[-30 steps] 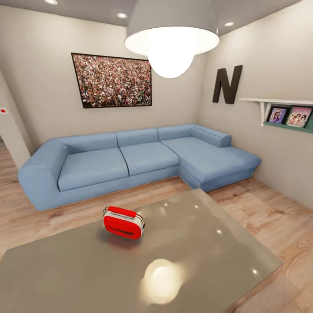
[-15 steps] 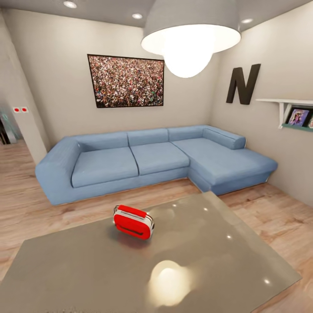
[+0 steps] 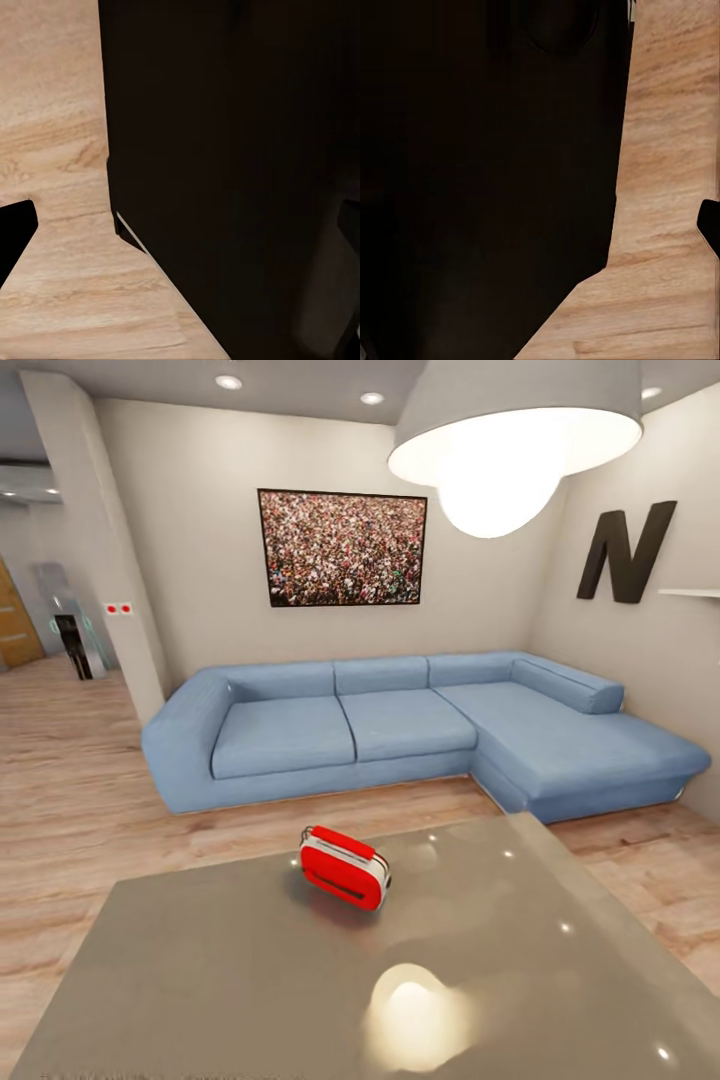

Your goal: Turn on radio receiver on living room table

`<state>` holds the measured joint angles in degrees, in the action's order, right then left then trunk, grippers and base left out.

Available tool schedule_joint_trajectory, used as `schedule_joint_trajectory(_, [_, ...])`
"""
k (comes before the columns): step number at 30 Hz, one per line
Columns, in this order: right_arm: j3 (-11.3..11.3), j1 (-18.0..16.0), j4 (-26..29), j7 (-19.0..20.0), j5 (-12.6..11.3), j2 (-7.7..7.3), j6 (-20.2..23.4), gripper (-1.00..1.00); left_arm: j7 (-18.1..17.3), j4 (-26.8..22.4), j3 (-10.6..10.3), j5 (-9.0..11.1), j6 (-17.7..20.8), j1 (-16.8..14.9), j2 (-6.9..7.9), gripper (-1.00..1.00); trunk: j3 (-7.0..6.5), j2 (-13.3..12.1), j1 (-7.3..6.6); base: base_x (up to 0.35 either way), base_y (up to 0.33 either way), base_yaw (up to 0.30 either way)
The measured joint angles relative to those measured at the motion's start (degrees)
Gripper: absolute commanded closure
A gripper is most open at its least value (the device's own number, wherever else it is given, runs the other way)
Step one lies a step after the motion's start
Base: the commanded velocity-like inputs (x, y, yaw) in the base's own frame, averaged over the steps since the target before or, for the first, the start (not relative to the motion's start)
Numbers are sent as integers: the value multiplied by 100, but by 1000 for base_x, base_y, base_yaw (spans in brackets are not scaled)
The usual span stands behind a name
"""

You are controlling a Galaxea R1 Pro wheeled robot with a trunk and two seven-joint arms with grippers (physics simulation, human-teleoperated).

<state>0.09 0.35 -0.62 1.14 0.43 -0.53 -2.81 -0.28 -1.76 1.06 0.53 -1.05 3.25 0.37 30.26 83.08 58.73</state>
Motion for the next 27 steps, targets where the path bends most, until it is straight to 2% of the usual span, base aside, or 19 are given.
schedule_joint_trajectory(13, [0,0,0,0,-4,0,0,-100,-3,0,0,0,0,0,-2,-100,0,0,0,0,0,265])
schedule_joint_trajectory(18, [0,0,0,0,-8,0,0,-100,-7,0,0,0,0,0,5,-100,0,0,0,106,-3,68])
schedule_joint_trajectory(27, [0,0,0,4,-8,0,0,-100,-7,0,1,0,0,0,7,-100,0,0,0,269,-68,8])
